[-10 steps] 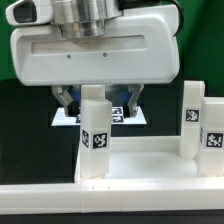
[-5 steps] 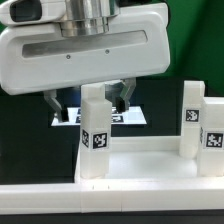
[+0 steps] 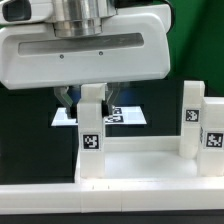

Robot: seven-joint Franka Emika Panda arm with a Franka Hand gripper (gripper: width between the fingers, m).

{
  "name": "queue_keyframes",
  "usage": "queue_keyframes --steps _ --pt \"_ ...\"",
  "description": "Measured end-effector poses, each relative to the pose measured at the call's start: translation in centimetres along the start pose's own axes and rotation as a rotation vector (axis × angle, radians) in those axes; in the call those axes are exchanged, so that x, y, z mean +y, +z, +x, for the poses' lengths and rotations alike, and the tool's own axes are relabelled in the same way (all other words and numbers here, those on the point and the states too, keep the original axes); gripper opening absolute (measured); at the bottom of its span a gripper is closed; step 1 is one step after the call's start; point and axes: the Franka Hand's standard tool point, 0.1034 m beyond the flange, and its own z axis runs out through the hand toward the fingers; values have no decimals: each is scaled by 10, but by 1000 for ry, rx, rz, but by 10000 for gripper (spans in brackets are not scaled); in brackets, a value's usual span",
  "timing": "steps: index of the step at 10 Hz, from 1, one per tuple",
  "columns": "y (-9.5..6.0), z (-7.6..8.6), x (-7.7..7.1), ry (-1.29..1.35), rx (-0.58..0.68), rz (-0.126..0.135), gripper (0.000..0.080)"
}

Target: Assemble desk

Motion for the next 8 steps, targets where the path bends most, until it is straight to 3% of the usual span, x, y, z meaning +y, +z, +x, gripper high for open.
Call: queue_keyframes --steps 1,3,5,8 --pt "0 0 0 47 0 0 293" --pt "-1 1 0 382 1 14 293" --pt "0 1 2 740 -8 50 294" --pt "0 1 1 906 -14 50 294"
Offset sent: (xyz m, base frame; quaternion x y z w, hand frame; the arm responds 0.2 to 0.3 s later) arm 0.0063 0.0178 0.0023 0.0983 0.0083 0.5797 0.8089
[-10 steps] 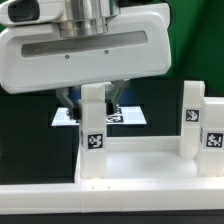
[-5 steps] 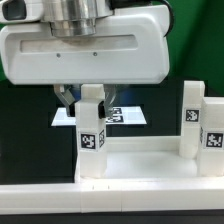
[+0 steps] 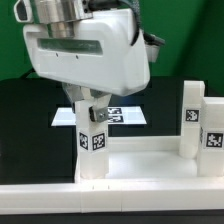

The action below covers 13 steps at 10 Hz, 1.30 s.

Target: Assemble desk

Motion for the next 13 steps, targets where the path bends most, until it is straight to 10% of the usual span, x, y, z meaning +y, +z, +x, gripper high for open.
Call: queue_keyframes --steps 3,7,11,12,13 --pt "0 0 -1 334 -4 13 294" --pt "1 -3 3 831 53 132 294" --pt "1 -3 5 833 65 125 307" --pt "2 -4 5 832 64 123 504" --pt "2 -4 5 829 65 123 504"
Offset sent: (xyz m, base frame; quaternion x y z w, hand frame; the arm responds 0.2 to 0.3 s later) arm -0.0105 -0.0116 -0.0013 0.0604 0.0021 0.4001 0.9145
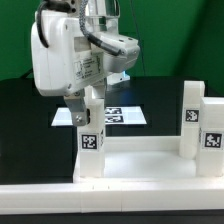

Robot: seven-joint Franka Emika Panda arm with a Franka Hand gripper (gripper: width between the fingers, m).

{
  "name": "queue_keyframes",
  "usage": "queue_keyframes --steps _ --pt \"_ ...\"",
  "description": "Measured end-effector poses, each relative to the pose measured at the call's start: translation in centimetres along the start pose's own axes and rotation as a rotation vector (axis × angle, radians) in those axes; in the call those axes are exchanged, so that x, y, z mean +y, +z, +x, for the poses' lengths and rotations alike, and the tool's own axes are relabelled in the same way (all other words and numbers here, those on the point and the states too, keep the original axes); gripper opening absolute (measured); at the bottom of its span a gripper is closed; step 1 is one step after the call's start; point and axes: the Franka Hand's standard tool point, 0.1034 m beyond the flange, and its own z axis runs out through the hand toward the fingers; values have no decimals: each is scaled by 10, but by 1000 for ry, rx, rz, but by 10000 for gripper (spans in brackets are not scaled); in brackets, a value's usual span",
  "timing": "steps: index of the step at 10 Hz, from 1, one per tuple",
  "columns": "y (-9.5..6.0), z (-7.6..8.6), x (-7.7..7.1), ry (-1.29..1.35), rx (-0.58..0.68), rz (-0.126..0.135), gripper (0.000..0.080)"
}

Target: Assemble desk

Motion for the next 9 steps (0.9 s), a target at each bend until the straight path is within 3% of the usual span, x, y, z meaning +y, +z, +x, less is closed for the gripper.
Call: queue_keyframes --steps 1,2,5,6,9 --pt "-1 -2 0 -5 -1 0 616" --pt "-9 -13 2 -55 -17 -21 616" --pt "-68 -29 -19 -85 -82 55 648" --pt "-75 -29 -26 -86 -92 64 649" --pt "-68 -30 -23 -88 -88 56 649"
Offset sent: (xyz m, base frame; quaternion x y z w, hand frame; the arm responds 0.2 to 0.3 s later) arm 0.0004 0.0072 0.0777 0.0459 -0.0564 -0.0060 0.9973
